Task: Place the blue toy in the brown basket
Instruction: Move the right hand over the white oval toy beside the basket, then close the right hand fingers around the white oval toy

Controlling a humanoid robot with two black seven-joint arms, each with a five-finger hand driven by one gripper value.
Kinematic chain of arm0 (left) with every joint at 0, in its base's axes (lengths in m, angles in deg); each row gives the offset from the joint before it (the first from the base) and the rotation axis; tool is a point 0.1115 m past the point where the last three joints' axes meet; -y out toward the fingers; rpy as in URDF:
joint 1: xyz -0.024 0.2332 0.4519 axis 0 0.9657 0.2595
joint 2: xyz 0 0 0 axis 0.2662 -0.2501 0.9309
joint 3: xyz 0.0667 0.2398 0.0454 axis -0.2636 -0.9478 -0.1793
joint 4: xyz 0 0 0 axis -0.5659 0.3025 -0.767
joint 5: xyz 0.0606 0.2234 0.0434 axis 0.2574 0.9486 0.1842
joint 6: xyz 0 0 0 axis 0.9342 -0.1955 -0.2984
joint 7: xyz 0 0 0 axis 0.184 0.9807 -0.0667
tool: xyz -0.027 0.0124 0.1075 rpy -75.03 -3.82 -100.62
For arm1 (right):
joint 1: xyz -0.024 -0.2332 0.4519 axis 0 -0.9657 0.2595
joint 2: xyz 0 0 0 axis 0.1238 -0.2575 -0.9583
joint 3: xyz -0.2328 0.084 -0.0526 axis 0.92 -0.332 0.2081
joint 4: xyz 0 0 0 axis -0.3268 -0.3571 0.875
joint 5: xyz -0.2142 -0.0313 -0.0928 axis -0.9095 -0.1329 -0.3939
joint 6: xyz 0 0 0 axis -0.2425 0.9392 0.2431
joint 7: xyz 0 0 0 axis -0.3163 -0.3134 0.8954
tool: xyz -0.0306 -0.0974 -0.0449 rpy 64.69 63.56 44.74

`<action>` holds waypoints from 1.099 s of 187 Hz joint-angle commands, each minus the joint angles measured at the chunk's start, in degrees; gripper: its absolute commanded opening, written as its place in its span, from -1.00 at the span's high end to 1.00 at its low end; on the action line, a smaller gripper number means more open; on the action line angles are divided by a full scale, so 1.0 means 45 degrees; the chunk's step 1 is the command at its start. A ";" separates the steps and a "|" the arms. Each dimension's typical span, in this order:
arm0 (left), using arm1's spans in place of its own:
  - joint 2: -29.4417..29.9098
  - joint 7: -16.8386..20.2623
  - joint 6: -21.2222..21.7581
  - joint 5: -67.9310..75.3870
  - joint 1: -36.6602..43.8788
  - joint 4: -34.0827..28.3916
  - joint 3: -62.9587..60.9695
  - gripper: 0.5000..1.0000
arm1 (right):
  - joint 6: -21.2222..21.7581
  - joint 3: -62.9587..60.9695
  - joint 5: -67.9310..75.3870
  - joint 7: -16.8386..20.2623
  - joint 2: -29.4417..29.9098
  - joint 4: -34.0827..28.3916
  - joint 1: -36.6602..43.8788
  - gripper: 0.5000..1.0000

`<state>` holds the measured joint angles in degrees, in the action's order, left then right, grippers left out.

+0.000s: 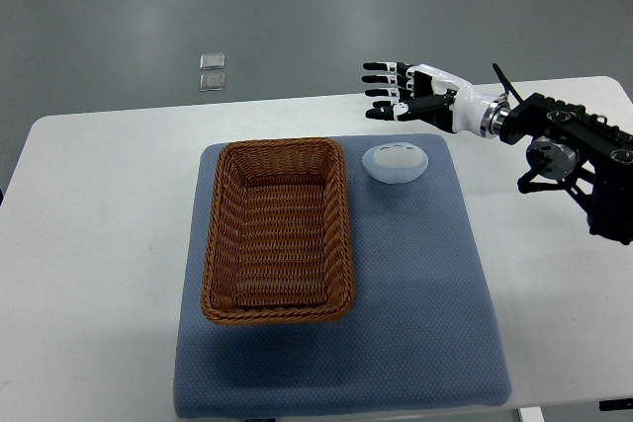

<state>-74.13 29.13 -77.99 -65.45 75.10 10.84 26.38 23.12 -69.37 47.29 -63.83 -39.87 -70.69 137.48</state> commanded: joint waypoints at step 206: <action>0.0000 -0.0003 -0.0048 0.0001 -0.0002 0.0074 -0.0035 -1.00 | -0.1236 0.6738 -0.4813 0.2575 0.0454 -0.0618 0.3200 -0.60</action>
<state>-74.13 29.12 -78.21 -65.44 75.09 10.89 26.32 18.77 -39.30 25.91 -52.20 -38.29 -73.99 152.67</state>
